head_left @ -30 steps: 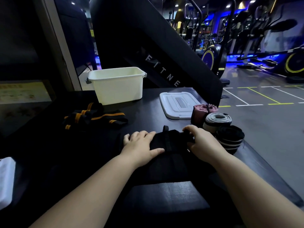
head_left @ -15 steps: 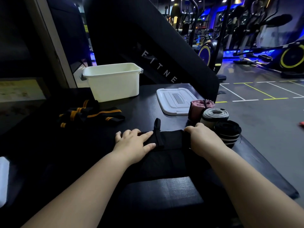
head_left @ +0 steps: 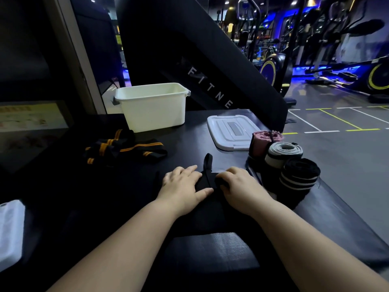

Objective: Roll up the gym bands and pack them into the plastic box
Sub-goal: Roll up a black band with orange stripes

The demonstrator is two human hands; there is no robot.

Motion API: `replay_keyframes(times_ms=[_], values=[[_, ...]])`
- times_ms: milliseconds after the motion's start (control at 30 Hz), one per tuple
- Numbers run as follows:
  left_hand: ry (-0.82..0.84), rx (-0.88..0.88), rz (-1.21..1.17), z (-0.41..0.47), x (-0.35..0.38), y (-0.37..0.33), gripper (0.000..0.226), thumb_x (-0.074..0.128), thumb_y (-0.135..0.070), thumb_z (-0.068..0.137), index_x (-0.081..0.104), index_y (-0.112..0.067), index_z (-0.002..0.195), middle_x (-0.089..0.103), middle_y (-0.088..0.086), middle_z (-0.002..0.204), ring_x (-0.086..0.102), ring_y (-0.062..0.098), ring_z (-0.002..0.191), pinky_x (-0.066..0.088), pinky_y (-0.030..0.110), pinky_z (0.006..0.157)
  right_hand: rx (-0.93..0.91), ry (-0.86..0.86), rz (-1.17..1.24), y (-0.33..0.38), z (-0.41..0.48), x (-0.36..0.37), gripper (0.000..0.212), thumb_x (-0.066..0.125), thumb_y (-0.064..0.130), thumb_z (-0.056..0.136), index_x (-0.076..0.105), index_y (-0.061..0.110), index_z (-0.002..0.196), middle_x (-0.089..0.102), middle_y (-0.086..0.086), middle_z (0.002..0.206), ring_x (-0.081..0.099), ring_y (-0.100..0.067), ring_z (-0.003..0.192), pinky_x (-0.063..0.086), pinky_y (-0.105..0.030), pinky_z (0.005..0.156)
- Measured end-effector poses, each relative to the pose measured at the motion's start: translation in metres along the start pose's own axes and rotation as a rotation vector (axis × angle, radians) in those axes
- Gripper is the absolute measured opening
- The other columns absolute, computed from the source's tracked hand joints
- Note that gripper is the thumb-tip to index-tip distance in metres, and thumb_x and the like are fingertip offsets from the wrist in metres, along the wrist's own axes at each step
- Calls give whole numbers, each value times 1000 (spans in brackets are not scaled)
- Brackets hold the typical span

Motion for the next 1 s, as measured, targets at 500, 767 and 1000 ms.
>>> replay_keyframes(times_ms=[500, 767, 1000], values=[[60, 3, 16, -13, -10, 14, 45, 40, -54, 97, 42, -34, 138, 13, -4, 160, 28, 27, 138, 26, 41, 113, 19, -14, -50, -5, 1, 7, 43, 43, 51, 97, 47, 38, 138, 47, 7, 130, 39, -20, 127, 34, -32, 103], [-52, -42, -12, -32, -18, 42, 33, 34, -42, 102, 47, -27, 130, 39, -14, 145, 18, 19, 140, 24, 37, 112, 36, 14, -93, 4, 1, 2, 53, 43, 66, 90, 48, 34, 132, 41, 7, 133, 37, -18, 127, 34, -34, 102], [-89, 15, 9, -36, -21, 47, 31, 41, -28, 100, 49, -24, 130, 24, -14, 157, 16, 11, 144, 14, 29, 115, -274, 105, -89, 54, 9, 5, 53, 46, 19, 92, 43, 39, 141, 38, 14, 145, 32, -16, 133, 35, -33, 106]])
Point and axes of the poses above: each hand's wrist, its own z-axis towards the middle knuckle, its own x-axis out of the palm, y = z × x, the point moved 7 cm from there along z, towards the middle knuckle
